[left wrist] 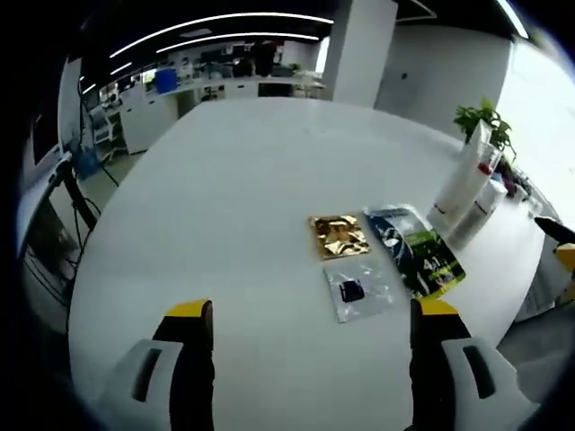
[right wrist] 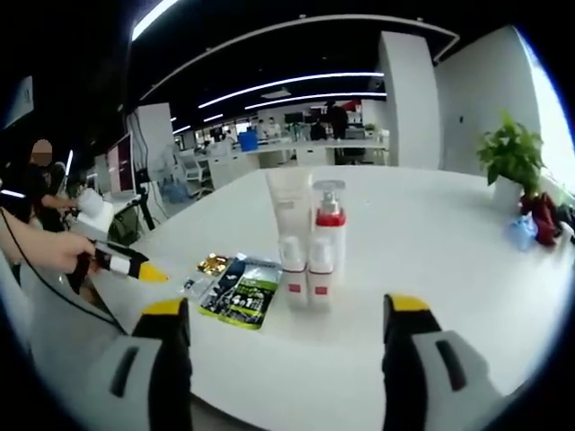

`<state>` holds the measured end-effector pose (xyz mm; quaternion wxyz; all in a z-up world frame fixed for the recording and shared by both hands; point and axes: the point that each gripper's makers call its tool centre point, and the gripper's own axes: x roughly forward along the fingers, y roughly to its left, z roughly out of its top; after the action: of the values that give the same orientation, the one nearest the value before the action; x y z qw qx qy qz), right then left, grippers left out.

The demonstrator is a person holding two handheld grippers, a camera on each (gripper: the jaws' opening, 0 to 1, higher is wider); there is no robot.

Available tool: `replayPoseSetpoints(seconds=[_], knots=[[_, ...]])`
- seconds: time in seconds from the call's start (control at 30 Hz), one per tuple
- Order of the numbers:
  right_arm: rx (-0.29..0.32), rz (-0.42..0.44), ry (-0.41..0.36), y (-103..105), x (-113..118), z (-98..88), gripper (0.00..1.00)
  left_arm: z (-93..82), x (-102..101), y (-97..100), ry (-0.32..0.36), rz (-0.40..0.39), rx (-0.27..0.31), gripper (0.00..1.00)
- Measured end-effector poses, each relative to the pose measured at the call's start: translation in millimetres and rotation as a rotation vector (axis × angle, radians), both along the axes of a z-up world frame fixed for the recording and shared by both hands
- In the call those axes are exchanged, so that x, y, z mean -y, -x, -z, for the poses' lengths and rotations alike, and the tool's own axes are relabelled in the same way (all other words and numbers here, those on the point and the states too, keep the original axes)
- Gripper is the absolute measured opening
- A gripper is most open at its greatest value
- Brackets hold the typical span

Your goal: Arrange the skincare products in the storage area until every visible bottle or jar stands upright without overlapping.

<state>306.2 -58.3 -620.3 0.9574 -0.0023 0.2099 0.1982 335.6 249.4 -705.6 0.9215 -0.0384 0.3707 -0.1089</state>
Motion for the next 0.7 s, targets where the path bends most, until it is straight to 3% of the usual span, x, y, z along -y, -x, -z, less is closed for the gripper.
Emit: replayPoseSetpoints(seconds=[0.13, 0.23, 0.33, 0.5, 0.57, 0.7], knots=[[-0.008, -0.002, -0.006, 1.5, -0.7, -0.3, 0.9, -10.7, -8.7, 13.2, 0.006, 0.037, 0.031, 0.91], [-0.011, 0.006, -0.001, 2.8, 0.4, -1.6, 0.92, -18.1, -18.0, 22.9, 0.012, 0.033, 0.037, 0.97], [-0.009, 0.012, -0.003, 5.6, 0.3, -3.6, 0.93, -30.7, -24.5, 33.3, 0.021, 0.034, 0.065, 0.97], [0.022, 0.037, 0.007, 9.8, 1.0, -12.7, 0.92, -59.1, -21.6, 42.3, 0.097, 0.028, 0.146, 0.97], [0.026, 0.047, 0.007, 11.3, 1.4, -12.9, 0.93, -71.3, -17.9, 42.0, 0.09, 0.045, 0.201, 0.97], [0.025, 0.048, 0.004, 10.7, 2.8, -10.0, 0.95, -78.9, -8.0, 49.7, 0.053, 0.102, 0.243, 0.97]])
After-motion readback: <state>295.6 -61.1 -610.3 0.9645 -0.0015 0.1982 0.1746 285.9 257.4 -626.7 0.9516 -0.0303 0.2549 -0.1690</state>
